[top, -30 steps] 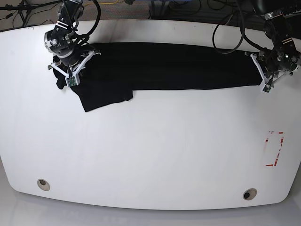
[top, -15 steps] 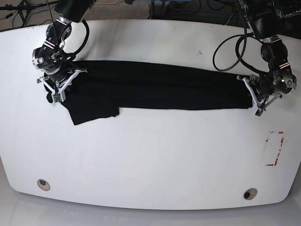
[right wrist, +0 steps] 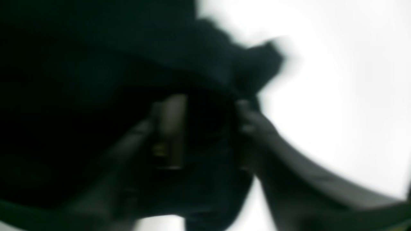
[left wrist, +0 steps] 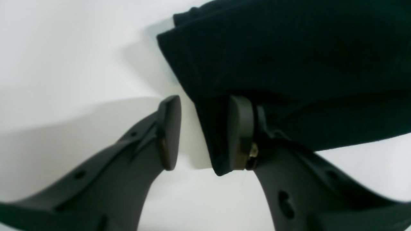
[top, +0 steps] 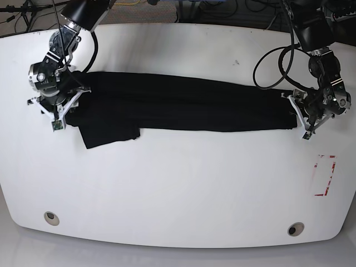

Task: Fold the T-shirt properly
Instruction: 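Lay the folded edge down with both grippers and release, then move the right gripper to the shirt's hanging sleeve and grasp it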

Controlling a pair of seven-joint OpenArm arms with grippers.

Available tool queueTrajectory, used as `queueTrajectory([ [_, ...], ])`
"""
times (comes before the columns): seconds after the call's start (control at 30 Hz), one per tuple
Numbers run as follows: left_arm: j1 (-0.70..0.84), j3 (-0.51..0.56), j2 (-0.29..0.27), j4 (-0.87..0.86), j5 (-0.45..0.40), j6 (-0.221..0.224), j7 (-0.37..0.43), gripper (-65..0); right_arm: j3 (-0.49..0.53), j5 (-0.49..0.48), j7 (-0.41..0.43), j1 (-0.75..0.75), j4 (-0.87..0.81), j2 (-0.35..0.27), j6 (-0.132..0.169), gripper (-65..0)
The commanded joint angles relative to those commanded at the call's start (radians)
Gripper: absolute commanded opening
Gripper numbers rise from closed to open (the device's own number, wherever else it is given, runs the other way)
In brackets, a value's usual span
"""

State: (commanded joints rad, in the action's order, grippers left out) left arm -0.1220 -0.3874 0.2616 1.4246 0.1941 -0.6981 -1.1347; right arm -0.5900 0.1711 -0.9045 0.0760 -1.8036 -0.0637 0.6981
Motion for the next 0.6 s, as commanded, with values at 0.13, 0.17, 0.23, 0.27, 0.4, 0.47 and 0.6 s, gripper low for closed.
queueTrajectory([
  [0.13, 0.002, 0.000, 0.000, 0.000, 0.000, 0.000, 0.002, -42.1, 0.034, 0.002, 0.000, 0.052, 0.035, -0.002, 0.000, -16.5],
  [0.17, 0.002, 0.000, 0.000, 0.000, 0.000, 0.000, 0.003, -42.1, 0.044, 0.003, 0.000, 0.074, 0.057, -0.002, 0.000, -14.1],
  [0.23, 0.005, 0.000, 0.000, 0.000, 0.000, 0.000, 0.003, -42.1, 0.057, 0.005, 0.000, 0.107, 0.107, -0.002, 0.000, -11.3],
  [0.27, 0.005, 0.000, 0.000, 0.000, 0.000, 0.000, 0.003, -42.1, 0.060, 0.005, 0.003, 0.123, 0.135, -0.002, 0.000, -10.5],
  [0.4, 0.006, 0.000, 0.000, 0.000, 0.000, 0.000, 0.005, -42.1, 0.057, 0.006, 0.055, 0.187, 0.270, -0.015, 0.000, -10.5],
  [0.47, 0.006, 0.000, 0.000, 0.000, 0.000, 0.000, 0.005, -42.1, 0.057, 0.006, 0.106, 0.215, 0.358, -0.035, 0.000, -10.5],
  [0.6, 0.008, 0.000, 0.000, 0.000, 0.000, 0.000, 0.005, -42.1, 0.057, 0.006, 0.201, 0.259, 0.528, -0.072, 0.000, -10.5],
])
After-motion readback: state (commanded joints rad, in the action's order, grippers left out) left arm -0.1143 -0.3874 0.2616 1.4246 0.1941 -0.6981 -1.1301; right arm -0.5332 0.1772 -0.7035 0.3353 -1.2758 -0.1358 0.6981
